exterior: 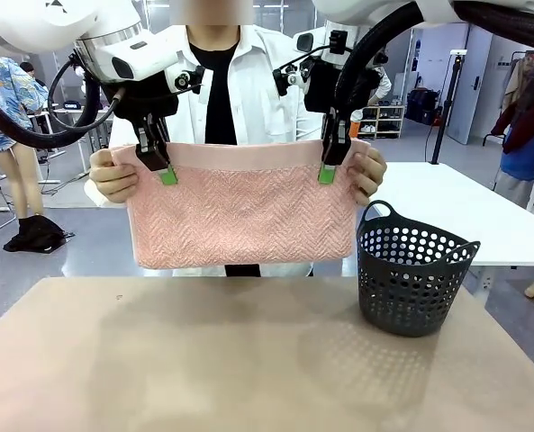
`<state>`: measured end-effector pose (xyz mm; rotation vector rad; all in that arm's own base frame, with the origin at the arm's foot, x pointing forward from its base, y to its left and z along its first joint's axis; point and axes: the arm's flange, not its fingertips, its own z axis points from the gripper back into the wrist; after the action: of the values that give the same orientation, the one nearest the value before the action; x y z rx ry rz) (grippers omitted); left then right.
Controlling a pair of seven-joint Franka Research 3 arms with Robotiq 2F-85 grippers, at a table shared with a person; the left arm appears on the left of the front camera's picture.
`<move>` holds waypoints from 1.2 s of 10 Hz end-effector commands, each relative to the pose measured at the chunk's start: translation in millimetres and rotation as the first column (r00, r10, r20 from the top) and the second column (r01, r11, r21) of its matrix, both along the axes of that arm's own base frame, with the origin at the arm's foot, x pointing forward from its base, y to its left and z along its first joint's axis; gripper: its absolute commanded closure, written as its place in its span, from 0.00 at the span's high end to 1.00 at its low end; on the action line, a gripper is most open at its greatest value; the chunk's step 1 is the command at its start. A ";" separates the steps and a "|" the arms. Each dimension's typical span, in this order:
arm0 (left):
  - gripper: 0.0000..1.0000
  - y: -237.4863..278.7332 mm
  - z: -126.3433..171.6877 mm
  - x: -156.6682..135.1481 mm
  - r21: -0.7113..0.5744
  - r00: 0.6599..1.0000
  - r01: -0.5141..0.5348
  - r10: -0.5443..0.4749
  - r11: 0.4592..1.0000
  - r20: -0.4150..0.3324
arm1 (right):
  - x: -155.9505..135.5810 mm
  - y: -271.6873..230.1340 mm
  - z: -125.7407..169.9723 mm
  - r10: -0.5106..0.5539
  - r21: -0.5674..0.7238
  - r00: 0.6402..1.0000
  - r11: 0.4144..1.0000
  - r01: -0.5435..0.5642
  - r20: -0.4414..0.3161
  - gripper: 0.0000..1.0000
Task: Fold the towel.
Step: Release the end of the 100 cm Hotel Towel you were holding.
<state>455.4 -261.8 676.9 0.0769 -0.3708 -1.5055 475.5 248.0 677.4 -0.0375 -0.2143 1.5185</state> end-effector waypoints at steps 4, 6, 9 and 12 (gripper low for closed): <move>0.44 2.7 6.5 -5.3 0.000 0.999 -0.010 0.010 1.000 0.031 | -3.0 -2.8 1.2 -0.019 0.038 1.000 0.999 0.019 0.006 0.38; 0.81 5.2 17.9 -10.5 -0.031 0.998 -0.017 0.019 0.999 0.063 | -4.6 -10.3 5.9 -0.036 0.070 0.999 0.997 0.035 0.012 0.71; 1.00 26.4 47.6 -22.0 -0.119 0.993 -0.052 0.064 0.992 0.103 | -12.0 -38.9 32.9 -0.067 0.185 0.998 0.981 0.066 0.002 1.00; 1.00 87.8 86.1 -46.9 -0.270 0.988 -0.098 0.126 0.958 0.088 | -27.6 -120.1 70.8 -0.135 0.368 0.987 0.916 0.158 -0.086 1.00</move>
<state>419.3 -192.4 767.6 0.0187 -0.6139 -1.3510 453.1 151.8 748.9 0.1978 -0.4148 1.3239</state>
